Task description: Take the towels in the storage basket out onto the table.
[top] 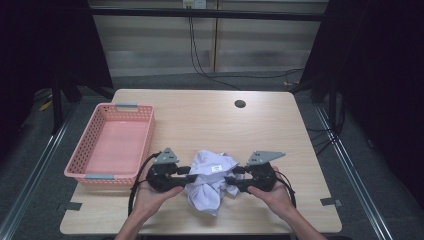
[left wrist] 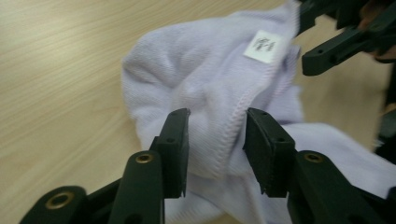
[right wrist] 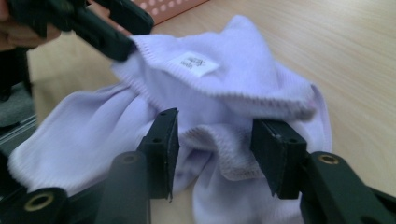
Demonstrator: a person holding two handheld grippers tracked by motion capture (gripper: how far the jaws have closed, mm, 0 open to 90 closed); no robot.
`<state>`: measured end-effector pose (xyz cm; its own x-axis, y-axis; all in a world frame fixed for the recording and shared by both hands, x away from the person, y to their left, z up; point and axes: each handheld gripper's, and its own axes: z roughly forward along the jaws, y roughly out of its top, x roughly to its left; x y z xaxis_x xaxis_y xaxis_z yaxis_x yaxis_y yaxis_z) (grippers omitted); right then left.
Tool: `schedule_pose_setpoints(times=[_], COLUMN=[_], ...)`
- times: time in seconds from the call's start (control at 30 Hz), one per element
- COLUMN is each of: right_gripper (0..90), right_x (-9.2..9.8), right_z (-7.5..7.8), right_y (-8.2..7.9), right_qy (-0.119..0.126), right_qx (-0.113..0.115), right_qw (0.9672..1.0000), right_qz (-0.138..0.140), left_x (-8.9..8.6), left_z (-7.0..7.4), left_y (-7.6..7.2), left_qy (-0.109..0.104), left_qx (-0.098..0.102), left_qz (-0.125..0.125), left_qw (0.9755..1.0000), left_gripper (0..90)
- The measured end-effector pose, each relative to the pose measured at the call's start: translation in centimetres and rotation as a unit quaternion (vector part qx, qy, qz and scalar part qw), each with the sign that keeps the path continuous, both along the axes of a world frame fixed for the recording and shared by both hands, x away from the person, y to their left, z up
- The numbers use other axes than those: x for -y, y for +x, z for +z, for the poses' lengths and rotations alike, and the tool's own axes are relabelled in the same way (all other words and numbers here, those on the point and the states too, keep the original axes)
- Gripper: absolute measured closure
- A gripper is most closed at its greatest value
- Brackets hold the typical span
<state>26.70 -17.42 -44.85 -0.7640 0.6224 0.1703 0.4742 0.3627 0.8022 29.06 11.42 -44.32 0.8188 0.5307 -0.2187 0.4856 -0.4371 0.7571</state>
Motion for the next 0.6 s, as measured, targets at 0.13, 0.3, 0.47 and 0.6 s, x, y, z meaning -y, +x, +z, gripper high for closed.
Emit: schedule_pose_setpoints(times=[0.13, 0.3, 0.47, 0.6], right_gripper=[29.6, 36.0, 69.7, 69.9], right_x=[-1.5, -2.6, -1.9, -1.4], right_z=[-1.3, -2.8, -1.9, -1.1], right_y=[1.7, 2.2, 1.8, 1.5], right_qy=[-0.007, -0.029, -0.002, 0.014], right_qx=[-0.003, -0.007, 0.003, 0.000], right_qw=[1.0000, 0.9996, 0.9998, 0.9997], right_qz=[0.001, -0.004, -0.019, -0.020], left_x=[0.9, 1.2, 0.2, -0.2], left_z=[-1.0, -1.5, -0.3, 0.2], left_y=[1.2, 1.0, 0.6, 0.5], left_qy=[-0.024, -0.032, -0.072, -0.102], left_qx=[-0.023, -0.033, -0.020, -0.017], left_qz=[-0.003, -0.031, -0.022, -0.028], left_qw=[0.9994, 0.9985, 0.9970, 0.9943], left_gripper=[57.0, 72.8, 81.3, 79.4])
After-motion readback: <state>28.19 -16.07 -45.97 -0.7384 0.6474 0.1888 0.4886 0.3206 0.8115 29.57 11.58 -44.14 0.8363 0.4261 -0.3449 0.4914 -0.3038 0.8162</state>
